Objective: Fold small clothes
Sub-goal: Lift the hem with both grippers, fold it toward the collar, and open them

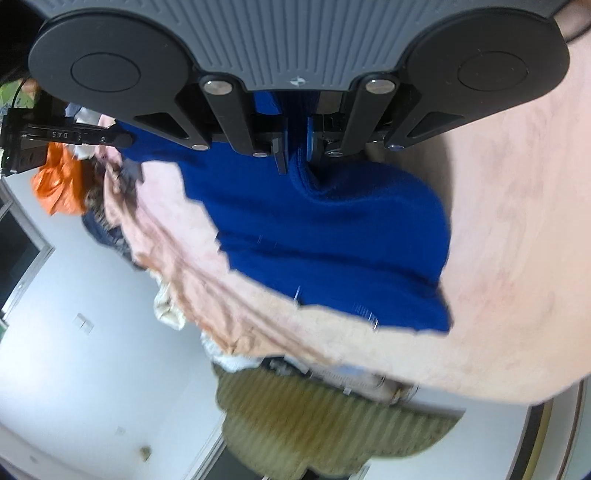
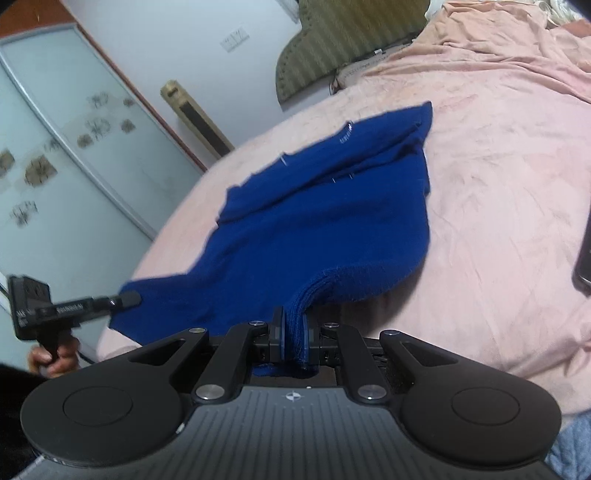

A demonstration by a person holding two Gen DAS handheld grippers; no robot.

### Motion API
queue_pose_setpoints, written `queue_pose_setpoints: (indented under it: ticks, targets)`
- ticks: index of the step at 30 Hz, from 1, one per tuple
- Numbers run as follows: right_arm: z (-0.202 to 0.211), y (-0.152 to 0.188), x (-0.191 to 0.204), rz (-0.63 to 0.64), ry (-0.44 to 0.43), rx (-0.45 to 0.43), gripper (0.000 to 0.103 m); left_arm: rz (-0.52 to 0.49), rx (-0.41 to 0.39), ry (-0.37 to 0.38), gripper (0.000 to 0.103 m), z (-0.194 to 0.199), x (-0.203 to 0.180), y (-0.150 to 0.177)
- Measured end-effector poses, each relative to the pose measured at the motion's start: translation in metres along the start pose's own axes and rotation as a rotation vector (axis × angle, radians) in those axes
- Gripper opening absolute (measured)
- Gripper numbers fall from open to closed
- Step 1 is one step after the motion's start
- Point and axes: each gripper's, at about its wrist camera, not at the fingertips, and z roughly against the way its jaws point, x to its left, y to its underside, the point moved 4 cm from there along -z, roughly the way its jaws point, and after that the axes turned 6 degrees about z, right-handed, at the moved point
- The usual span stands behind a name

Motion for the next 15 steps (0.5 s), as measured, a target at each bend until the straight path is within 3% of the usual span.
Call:
queue_pose_setpoints:
  ticks: [9,15]
  targets:
    - [0.013,-0.069,-0.003,-0.063,-0.103,-0.205,0.012,0.014,-0.16,0.055,0.008,0.006,-0.019,-0.072]
    - [0.003,-0.121,-0.012,-0.085,-0.113,-0.331,0.013,0.022,-0.202,0.062,0.008,-0.021,-0.022,-0.12]
